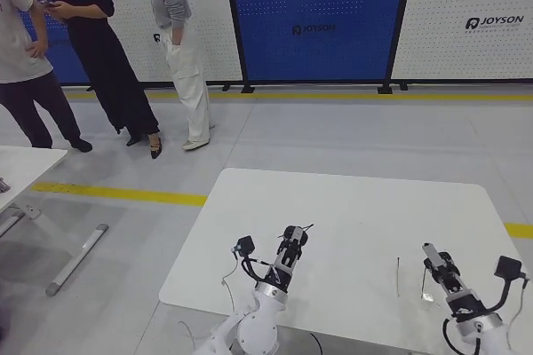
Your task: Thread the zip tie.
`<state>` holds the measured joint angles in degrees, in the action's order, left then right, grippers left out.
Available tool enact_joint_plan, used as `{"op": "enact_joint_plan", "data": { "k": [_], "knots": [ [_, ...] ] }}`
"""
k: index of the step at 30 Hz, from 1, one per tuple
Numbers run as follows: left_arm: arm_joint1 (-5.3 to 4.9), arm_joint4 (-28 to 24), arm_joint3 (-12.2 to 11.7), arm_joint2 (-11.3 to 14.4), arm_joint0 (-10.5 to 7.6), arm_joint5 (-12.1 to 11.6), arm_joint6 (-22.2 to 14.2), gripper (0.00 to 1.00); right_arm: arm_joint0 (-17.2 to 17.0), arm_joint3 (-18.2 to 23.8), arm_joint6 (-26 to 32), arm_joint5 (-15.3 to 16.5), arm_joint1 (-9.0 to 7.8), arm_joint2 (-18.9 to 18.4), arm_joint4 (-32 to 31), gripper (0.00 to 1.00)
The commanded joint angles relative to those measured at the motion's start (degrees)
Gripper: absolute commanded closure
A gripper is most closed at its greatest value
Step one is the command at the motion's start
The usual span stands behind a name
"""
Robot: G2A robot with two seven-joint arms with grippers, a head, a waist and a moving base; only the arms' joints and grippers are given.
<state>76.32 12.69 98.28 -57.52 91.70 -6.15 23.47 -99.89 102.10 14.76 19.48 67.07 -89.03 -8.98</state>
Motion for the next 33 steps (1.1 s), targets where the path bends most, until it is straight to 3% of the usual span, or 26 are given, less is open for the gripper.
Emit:
{"op": "enact_joint_plan", "data": {
  "k": [1, 6, 10, 33],
  "knots": [
    [0.05, 1.15, -0.43, -0.15, -0.32, 0.68, 1.01, 1.0, 0.14, -0.08, -0.37, -0.49, 0.05, 0.07, 0.3, 0.0],
    [0.93, 3.88, -2.54, 1.74, -1.7, 3.17, 6.65, 1.0, 0.43, -1.1, -2.41, -0.48, 0.17, -2.87, 7.55, 0.0],
    [2.01, 5.85, -5.13, 3.7, -3.09, 4.93, 13.91, 1.0, 0.75, -2.84, -1.98, -0.38, 0.07, -6.13, 13.04, 0.0],
    [2.01, 5.85, -5.13, 3.7, -3.09, 4.93, 13.91, 1.0, 1.06, -3.28, -1.23, -0.92, 0.03, -6.47, 13.5, 0.0]
  ]
}}
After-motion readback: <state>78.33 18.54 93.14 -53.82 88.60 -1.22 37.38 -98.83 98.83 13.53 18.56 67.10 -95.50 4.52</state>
